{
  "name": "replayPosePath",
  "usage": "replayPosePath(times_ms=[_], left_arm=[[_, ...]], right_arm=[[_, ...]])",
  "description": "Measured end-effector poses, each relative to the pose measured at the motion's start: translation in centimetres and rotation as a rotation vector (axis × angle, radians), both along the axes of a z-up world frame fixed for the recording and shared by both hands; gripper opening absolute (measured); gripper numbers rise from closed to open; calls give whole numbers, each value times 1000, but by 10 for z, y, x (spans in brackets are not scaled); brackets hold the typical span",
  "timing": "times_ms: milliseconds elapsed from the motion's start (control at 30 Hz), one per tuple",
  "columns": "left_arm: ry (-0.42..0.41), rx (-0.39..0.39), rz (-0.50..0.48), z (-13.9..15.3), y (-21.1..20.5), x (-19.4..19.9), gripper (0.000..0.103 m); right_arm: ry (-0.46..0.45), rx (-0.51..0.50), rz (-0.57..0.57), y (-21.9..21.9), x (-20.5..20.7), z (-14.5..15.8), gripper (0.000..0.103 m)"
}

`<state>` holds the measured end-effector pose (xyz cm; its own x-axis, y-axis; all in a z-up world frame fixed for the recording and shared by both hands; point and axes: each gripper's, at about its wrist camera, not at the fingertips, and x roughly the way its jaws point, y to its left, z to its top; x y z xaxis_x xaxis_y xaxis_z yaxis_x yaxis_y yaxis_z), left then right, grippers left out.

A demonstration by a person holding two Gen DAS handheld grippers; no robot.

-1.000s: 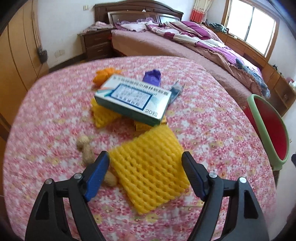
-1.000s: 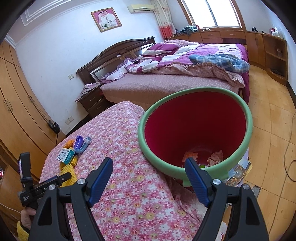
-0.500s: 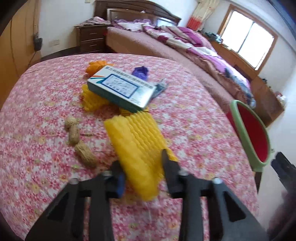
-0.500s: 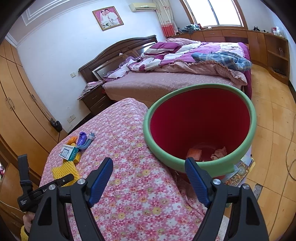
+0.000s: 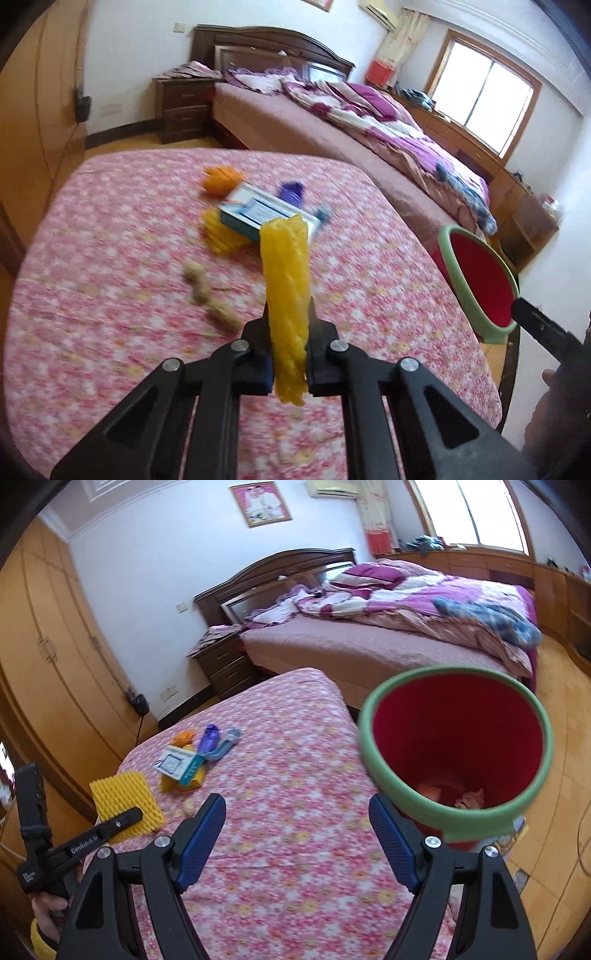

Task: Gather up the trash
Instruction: 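Grasp the yellow foam net with the left tool and lift it, then grasp the white medicine box with the right tool while the left tool holds the foam net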

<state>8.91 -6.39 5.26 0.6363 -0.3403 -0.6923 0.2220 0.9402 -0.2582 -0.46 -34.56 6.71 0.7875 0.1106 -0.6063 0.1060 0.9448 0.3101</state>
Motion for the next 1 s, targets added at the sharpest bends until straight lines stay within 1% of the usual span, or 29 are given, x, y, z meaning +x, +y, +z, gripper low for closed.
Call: replayPosePath(times_ms=[200, 400, 567, 633, 733, 900, 1000], left_arm=[[-29, 22, 86, 16, 34, 12, 11], [-54, 63, 155, 19, 61, 24, 11], [-48, 94, 185, 8, 75, 37, 11], [-42, 92, 194, 4, 80, 42, 11], [-35, 92, 204, -4, 87, 51, 11], [-4, 72, 214, -20, 100, 67, 11], [8, 65, 218, -29, 107, 74, 11]], right_arm=[[20, -32, 107, 34, 30, 8, 82], [78, -50, 226, 73, 75, -2, 82], [84, -72, 277, 102, 103, -8, 82], [93, -86, 300, 114, 116, -11, 82], [115, -103, 329, 128, 134, -17, 87], [133, -122, 335, 142, 162, -32, 90], [155, -142, 357, 150, 176, -40, 91]])
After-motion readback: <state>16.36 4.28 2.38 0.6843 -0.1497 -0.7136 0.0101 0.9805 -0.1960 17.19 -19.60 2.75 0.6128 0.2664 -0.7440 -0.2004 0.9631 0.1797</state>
